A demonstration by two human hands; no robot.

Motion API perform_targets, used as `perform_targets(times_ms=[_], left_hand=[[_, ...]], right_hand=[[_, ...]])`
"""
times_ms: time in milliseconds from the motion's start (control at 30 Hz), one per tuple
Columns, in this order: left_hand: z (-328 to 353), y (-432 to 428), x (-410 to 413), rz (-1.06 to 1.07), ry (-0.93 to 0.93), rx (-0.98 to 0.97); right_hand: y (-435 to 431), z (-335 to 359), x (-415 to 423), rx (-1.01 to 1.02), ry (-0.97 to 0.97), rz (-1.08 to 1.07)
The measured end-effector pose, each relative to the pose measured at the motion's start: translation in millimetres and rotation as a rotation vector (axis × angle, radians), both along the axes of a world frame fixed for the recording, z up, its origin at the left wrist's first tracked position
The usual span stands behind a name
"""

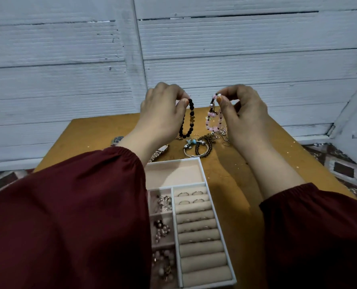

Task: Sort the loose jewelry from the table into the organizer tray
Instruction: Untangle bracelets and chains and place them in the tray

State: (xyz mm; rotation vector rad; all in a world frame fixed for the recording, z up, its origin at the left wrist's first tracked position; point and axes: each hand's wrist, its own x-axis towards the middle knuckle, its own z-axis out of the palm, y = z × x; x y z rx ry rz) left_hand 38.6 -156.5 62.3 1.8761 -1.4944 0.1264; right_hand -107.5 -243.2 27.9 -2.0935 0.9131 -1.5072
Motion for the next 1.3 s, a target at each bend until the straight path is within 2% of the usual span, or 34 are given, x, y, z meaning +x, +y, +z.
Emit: perform_targets(times_ms=[233,700,800,1067,1300], left_hand=[[13,59,5,0.019,0.024,-0.04],[-12,153,-2,0.022,0.317,-0.108],[-23,164,-3,0.044,0.385,-0.14],[-53,168,-1,0.101,0.428,-0.18],[-61,164,4,0.124,0.471,-0.145]], right_hand=[[52,19,1,-0.02,0.009,0.076],[156,6,7,0.052,0.016,0.154],[169,0,8,0.072,0.021,0.16],[182,-16,11,0.119,0.005,0.17],[178,-23,13,0.186,-0.012,0.174]])
